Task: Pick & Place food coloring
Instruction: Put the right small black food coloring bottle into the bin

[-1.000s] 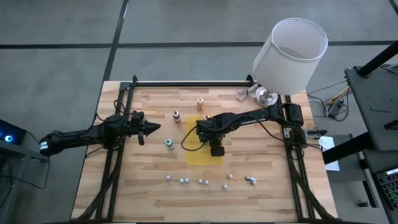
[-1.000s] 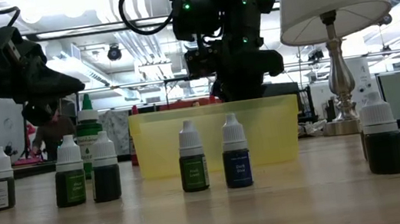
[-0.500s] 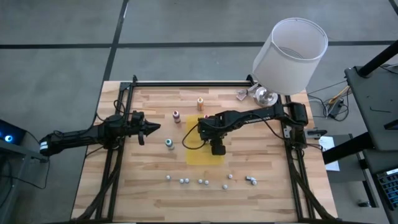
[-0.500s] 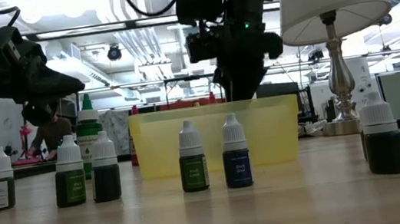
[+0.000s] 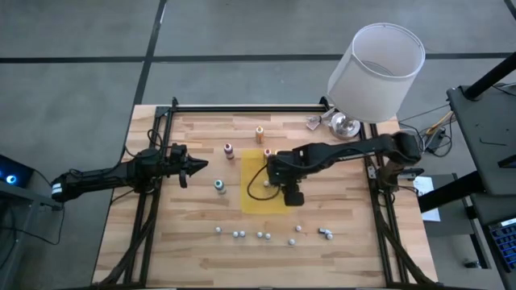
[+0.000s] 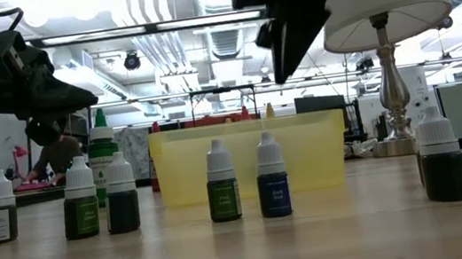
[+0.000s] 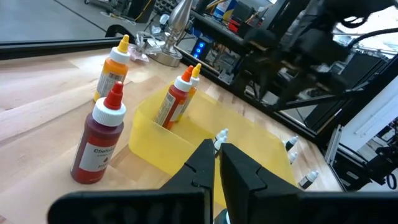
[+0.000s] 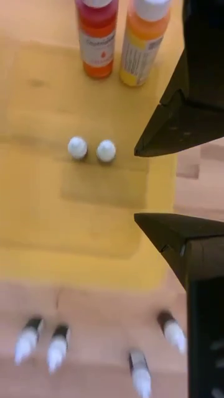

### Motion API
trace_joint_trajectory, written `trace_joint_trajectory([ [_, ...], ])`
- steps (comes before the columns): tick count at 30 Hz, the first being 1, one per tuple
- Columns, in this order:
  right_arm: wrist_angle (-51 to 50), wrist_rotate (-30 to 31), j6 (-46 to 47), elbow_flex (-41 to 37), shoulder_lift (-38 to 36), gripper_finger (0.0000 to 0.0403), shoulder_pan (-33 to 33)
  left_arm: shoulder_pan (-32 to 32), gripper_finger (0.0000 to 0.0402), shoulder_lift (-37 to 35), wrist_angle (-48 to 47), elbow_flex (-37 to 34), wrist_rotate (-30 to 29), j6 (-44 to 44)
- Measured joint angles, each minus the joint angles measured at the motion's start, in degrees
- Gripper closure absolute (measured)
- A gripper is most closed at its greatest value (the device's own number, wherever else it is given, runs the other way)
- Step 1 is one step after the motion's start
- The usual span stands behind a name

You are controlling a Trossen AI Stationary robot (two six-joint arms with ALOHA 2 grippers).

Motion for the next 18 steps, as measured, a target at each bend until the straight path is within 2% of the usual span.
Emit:
trace_joint_trajectory([
  [9,-0.9,-0.1,3.9,0.0,-5.0,0.0239,7.8,0.0,0.0401,0.0,0.0,0.0,0.0,0.0],
  [18,-0.8,0.1,8.9,0.0,-5.4,0.0230,14.7,0.0,0.0401,0.0,0.0,0.0,0.0,0.0],
])
